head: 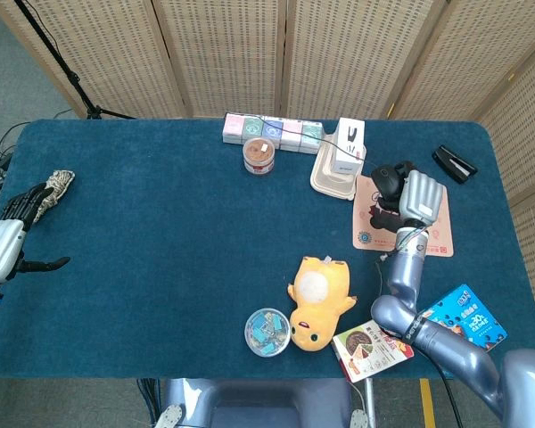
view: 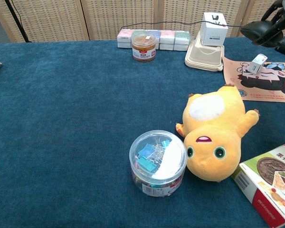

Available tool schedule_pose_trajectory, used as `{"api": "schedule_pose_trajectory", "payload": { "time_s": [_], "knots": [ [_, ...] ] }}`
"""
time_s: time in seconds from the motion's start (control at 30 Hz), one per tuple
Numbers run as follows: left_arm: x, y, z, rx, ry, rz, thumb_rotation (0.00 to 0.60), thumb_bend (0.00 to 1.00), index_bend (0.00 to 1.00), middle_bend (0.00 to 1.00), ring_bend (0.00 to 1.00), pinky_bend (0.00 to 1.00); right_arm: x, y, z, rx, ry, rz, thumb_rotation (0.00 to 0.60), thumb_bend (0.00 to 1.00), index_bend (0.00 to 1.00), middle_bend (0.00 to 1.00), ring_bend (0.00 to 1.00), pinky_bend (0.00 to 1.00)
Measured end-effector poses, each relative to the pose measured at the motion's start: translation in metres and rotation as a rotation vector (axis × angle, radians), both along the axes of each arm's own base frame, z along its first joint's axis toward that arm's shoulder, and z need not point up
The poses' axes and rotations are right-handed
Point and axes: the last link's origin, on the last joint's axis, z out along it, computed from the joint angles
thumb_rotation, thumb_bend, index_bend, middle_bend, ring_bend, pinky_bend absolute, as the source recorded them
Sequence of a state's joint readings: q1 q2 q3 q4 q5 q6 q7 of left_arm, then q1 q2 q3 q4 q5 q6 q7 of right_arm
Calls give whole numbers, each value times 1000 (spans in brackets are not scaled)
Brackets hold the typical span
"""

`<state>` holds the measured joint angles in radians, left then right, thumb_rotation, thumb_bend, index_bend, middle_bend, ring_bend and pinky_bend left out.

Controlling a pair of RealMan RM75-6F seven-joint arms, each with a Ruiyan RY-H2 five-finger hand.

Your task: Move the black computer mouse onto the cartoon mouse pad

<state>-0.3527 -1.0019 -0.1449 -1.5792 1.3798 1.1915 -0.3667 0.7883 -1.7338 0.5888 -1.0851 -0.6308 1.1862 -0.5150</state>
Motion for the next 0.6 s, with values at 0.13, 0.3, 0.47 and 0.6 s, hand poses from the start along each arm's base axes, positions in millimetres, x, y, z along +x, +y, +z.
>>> {"api": "schedule_pose_trajectory", "payload": {
  "time_s": [0.13, 0.3, 0.47, 0.6],
  "knots": [
    [-2, -1, 3, -4, -20, 2, 600, 0, 0, 0, 0, 0, -6, -7, -6, -5, 16, -86, 600, 446, 414, 454, 434, 521],
    [-4, 1, 6, -22, -37, 4, 600, 0, 0, 0, 0, 0, -11, -8, -5, -33, 44, -177, 600, 447, 411, 454, 434, 521],
    [-5, 1, 6, -45, -46, 1, 600, 0, 0, 0, 0, 0, -24, 0, 6, -69, 66, -269, 600, 455, 411, 455, 434, 521],
    [-5, 1, 7, -51, -50, -3, 600, 0, 0, 0, 0, 0, -33, 7, 7, -58, 74, -322, 600, 470, 411, 454, 434, 521]
  ]
}}
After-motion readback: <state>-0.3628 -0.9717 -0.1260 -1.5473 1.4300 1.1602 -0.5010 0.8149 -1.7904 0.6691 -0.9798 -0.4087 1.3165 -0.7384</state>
